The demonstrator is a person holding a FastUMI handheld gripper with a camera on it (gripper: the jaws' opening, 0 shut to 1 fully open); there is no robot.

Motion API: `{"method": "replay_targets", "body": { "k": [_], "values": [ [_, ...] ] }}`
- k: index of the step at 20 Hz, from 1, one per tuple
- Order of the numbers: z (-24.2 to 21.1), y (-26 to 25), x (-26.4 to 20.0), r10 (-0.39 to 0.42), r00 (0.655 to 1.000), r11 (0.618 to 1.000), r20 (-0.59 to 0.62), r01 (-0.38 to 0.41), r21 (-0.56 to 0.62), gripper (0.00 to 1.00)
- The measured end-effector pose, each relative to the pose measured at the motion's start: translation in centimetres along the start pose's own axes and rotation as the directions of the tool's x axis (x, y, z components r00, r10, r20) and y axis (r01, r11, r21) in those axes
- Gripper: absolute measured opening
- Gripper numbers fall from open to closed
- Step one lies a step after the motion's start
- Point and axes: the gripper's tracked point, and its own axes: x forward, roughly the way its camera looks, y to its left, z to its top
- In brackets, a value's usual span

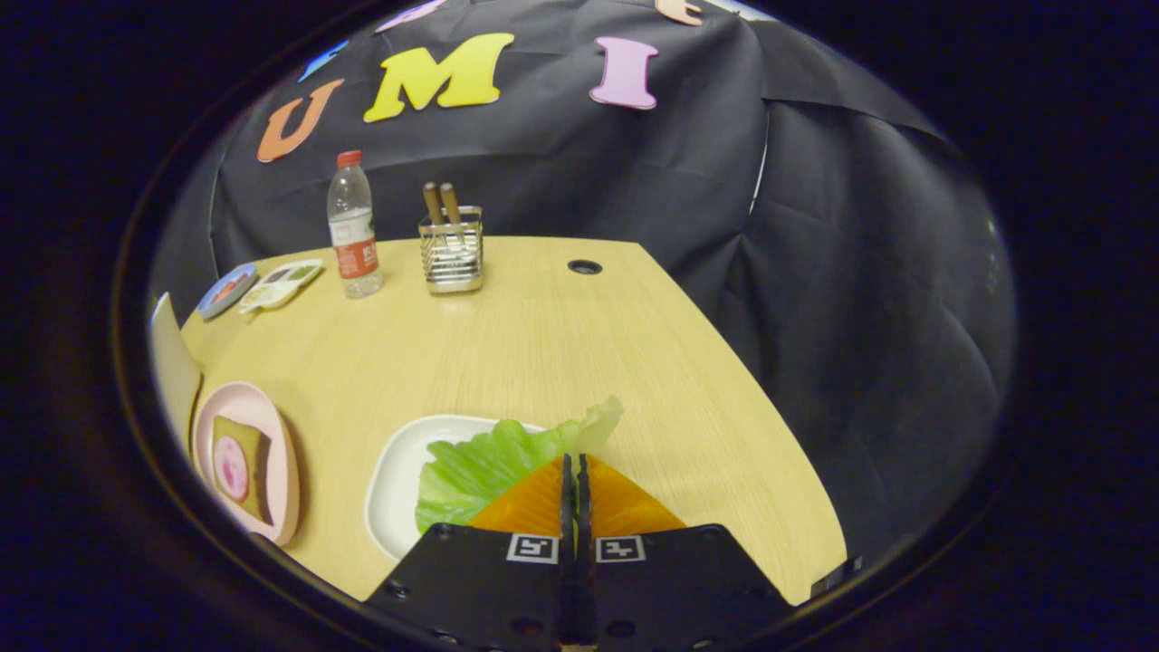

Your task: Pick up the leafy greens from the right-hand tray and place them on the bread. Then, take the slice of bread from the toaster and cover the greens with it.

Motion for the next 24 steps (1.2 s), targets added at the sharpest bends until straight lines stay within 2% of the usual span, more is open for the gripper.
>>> {"method": "replay_targets", "body": {
  "k": [10,19,24],
  "values": [
    [4.5,3.9,-10.0,0.041,0.979,0.997,0.201,-0.026,-0.075,0.00],
    [3.9,15.0,-14.9,0.167,0.953,0.977,0.254,-0.124,-0.175,0.00],
    [3.0,21.9,-16.6,0.259,0.934,0.955,0.245,-0.210,-0.211,0.00]
  ]
}}
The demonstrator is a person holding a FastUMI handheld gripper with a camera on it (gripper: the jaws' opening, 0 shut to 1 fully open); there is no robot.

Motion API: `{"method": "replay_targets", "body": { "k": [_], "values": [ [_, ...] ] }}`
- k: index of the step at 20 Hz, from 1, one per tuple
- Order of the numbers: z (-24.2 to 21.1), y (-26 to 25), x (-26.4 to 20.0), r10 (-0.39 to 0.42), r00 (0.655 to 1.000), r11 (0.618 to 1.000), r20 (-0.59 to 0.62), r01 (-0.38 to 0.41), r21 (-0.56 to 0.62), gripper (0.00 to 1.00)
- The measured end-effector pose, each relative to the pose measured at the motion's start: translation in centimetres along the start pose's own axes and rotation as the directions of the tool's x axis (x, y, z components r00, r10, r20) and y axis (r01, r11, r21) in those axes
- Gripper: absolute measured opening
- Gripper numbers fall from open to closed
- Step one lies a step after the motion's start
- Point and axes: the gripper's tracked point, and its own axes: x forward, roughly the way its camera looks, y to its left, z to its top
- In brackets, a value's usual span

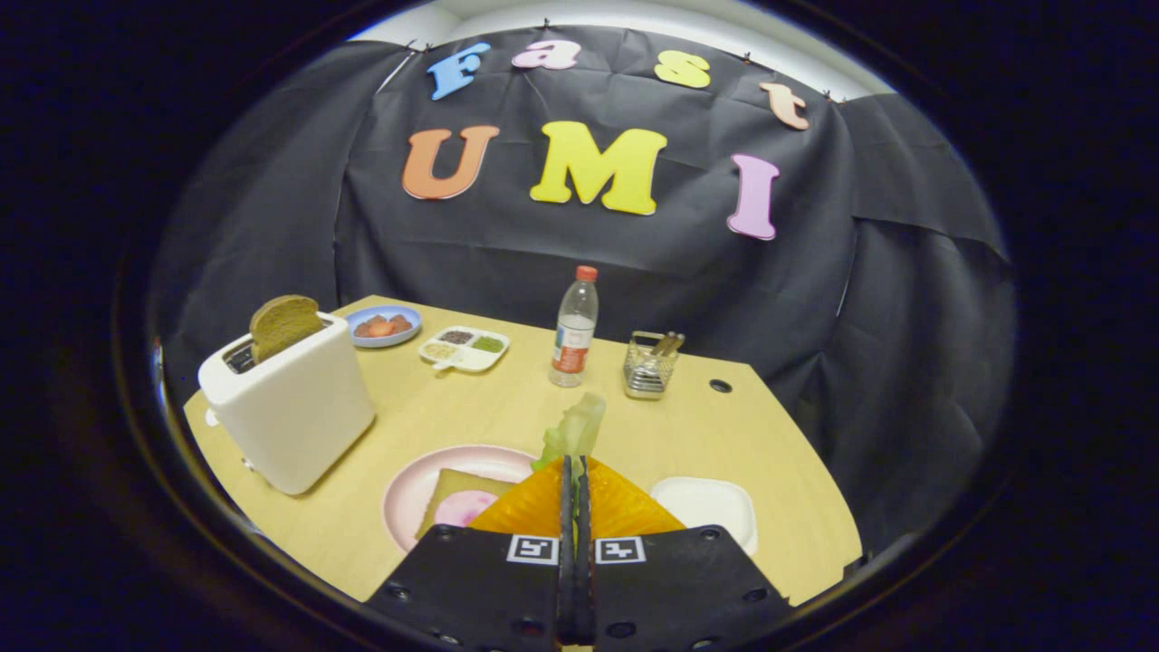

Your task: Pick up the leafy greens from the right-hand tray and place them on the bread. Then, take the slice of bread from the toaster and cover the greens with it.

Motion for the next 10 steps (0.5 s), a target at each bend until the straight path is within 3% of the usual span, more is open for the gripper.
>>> {"method": "replay_targets", "body": {
  "k": [4,10],
  "values": [
    [0.2,6.3,0.2,0.125,0.992,0.989,-0.024,-0.123,0.084,0.00],
    [-0.1,11.5,0.8,0.238,0.970,0.962,-0.042,-0.229,0.150,0.00]
  ]
}}
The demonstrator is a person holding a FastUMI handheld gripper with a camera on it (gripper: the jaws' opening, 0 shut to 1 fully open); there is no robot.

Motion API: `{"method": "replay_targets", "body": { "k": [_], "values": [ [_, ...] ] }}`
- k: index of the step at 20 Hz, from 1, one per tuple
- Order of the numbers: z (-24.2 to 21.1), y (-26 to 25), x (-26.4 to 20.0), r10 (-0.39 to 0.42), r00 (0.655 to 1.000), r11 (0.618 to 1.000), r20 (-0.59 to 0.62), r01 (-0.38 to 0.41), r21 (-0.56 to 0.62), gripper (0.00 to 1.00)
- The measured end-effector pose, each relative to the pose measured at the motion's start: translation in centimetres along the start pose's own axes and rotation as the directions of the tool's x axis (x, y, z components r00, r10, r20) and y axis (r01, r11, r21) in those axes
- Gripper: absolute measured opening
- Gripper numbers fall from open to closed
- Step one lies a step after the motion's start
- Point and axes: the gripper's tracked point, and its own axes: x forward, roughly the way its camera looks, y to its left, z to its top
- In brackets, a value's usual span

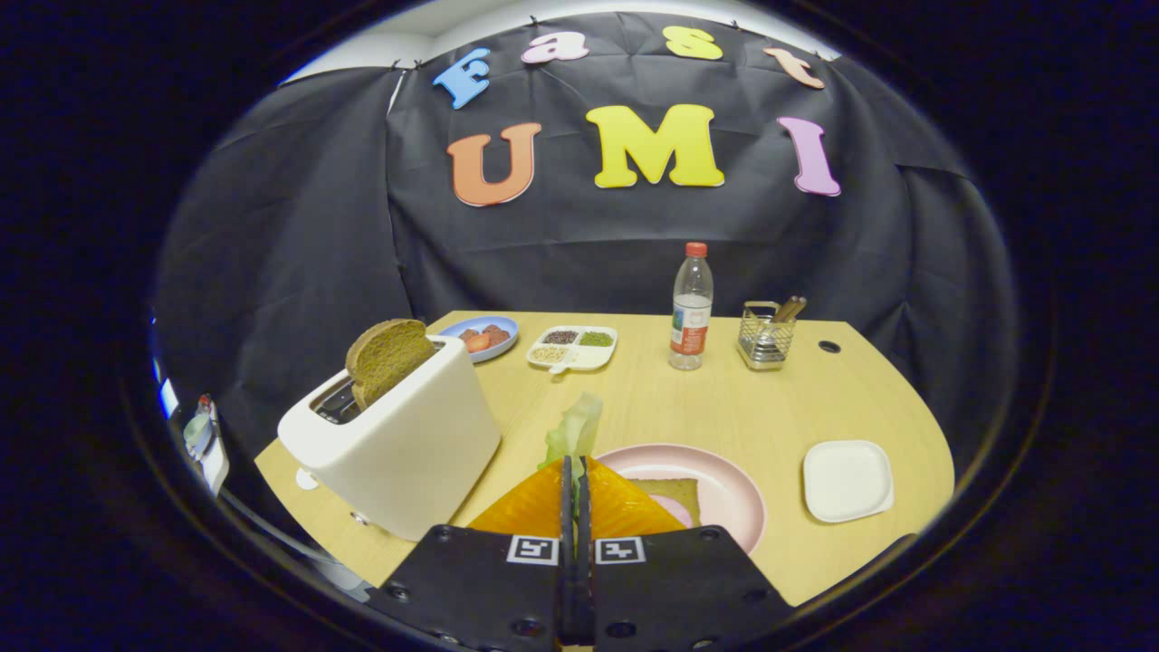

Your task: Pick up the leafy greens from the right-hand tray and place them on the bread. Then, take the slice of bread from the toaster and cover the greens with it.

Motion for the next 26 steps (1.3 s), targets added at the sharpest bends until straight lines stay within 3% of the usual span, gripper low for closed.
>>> {"method": "replay_targets", "body": {
  "k": [3,7,13,17,18,24,26],
  "values": [
    [-1.1,-1.3,2.1,-0.016,1.000,1.000,-0.026,0.016,-0.007,0.00],
    [-2.6,-5.8,4.4,-0.105,0.992,0.994,-0.068,0.104,-0.017,0.00],
    [-4.7,-8.5,6.1,-0.125,0.985,0.991,-0.119,0.131,0.038,0.00],
    [-5.4,-10.6,6.3,-0.206,0.970,0.978,-0.132,0.210,0.013,0.02],
    [-5.5,-10.7,6.4,-0.210,0.968,0.977,-0.135,0.213,0.012,0.11],
    [-3.7,-10.1,4.1,-0.206,0.977,0.978,-0.060,0.207,0.012,0.85],
    [-2.6,-9.7,2.7,-0.226,0.974,0.974,-0.035,0.226,-0.002,0.99]
  ]
}}
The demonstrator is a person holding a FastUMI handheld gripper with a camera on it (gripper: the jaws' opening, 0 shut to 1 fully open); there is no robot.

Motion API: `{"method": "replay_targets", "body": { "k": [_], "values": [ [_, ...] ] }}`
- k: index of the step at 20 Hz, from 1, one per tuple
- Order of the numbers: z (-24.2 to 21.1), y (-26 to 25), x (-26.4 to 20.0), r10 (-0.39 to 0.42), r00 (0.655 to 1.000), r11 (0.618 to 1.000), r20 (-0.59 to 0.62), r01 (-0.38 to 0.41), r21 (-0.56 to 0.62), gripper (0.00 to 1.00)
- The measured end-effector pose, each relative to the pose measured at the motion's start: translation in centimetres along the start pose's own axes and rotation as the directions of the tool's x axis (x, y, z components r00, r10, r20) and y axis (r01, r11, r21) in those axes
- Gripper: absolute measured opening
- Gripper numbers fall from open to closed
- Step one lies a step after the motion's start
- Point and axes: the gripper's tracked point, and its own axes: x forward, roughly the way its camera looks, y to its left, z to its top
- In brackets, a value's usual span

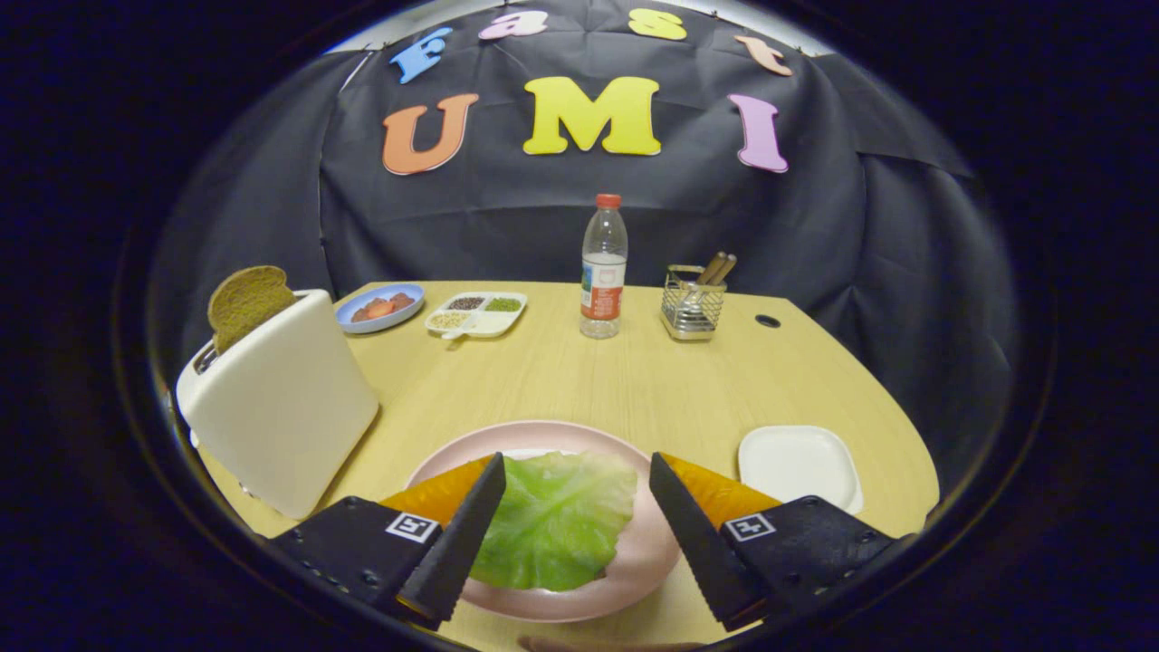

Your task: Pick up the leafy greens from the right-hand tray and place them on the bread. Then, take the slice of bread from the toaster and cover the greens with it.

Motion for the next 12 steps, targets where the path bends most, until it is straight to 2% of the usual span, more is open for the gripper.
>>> {"method": "replay_targets", "body": {
  "k": [5,12],
  "values": [
    [3.8,2.3,-4.5,0.021,0.997,1.000,0.073,-0.021,-0.009,0.98],
    [9.7,8.7,-10.9,0.161,0.974,0.987,0.160,-0.154,-0.053,0.98]
  ]
}}
